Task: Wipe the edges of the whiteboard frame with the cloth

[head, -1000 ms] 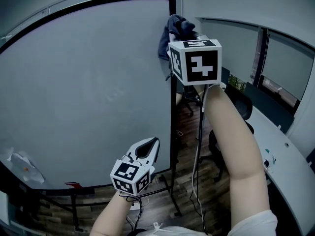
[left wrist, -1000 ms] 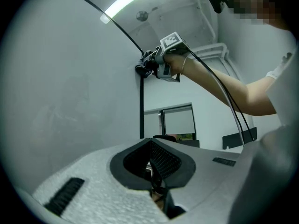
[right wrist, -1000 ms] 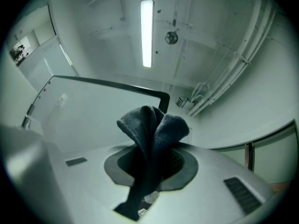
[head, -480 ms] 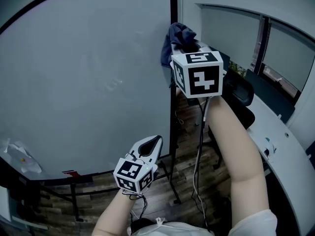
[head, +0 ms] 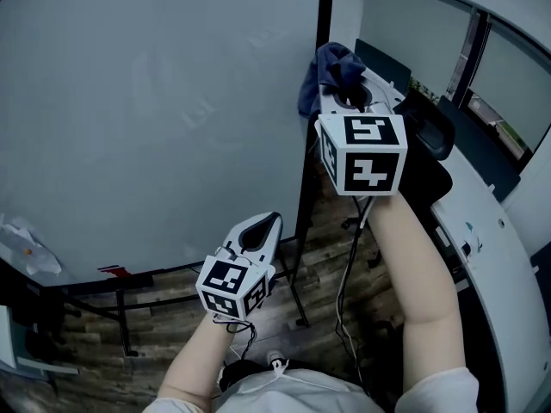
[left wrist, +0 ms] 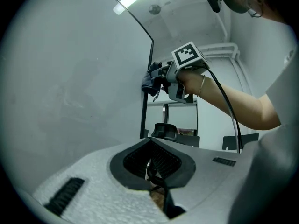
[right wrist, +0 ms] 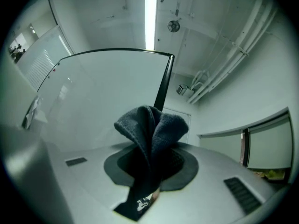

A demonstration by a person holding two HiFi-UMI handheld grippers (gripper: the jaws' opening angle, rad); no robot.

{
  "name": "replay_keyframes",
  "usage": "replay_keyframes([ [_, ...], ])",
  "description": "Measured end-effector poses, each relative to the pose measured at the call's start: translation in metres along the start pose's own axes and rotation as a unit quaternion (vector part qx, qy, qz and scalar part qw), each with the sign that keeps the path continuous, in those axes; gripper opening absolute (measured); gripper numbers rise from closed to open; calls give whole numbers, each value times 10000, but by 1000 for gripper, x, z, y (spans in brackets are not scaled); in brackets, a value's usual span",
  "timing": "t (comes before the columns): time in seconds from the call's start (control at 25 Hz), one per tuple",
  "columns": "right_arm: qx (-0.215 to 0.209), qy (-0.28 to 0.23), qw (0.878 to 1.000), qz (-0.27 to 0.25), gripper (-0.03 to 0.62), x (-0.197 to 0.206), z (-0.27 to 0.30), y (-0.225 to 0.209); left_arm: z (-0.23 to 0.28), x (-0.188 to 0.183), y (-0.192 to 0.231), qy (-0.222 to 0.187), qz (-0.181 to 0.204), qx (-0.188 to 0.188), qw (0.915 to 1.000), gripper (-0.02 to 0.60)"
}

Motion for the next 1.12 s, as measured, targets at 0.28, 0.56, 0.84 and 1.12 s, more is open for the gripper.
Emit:
replay_keyframes([
  [0.28,13,180,9997,151,71,52,-12,16,-1,25,9,173,-111,-122,9997,19],
  [0.56,-1,551,9981,283,70,109,-25,28,3,44,7,328,-208,-131,9992,19],
  [0.84,-13,977,9946,364,71,162,-37,42,5,64,6,478,-288,-137,9983,20],
  [1.12,-51,1429,9887,452,71,208,-48,61,-4,91,11,670,-502,-160,9964,18],
])
Point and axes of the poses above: the fingertips, and each gripper's own axes: z forward along the fingers, y to its left, x out of its underside, the point moved 3 cm from there along -z, backward along the fingers, and after that the axes turned 5 degrees about x, right-handed, at the moved point
